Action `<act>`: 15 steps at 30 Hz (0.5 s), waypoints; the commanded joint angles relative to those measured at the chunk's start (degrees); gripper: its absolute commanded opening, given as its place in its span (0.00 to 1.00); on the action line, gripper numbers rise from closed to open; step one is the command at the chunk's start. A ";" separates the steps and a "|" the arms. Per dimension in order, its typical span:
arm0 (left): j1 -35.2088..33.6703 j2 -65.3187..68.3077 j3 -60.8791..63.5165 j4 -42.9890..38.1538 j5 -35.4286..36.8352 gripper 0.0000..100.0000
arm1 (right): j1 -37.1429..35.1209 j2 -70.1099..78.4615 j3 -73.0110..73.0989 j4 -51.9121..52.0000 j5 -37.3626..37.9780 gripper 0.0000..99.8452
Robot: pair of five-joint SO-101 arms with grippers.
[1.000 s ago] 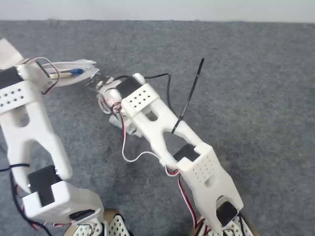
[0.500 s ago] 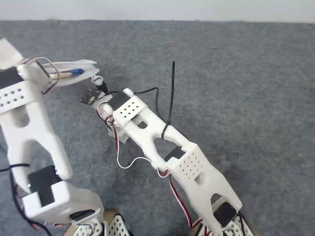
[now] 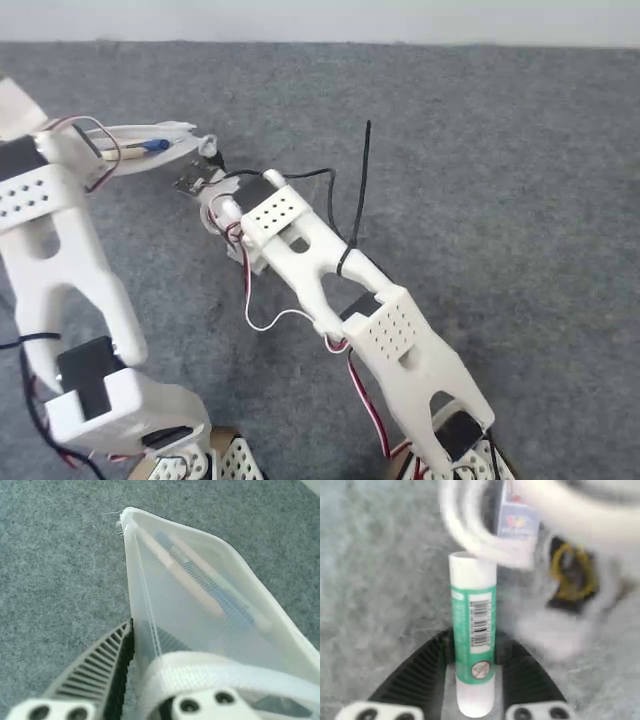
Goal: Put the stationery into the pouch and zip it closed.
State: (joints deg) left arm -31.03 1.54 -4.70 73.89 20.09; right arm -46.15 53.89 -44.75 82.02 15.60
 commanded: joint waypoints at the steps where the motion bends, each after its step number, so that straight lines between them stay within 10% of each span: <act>1: 0.18 -1.23 -1.71 -0.88 0.53 0.01 | -0.04 -6.46 -0.53 5.14 -0.18 0.01; 15: 2.99 -1.67 -1.89 0.09 -1.58 0.01 | 1.54 -32.13 4.75 20.35 -0.79 0.01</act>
State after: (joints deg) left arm -30.07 1.54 -4.70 73.98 20.09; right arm -46.42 31.38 -42.20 100.31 15.60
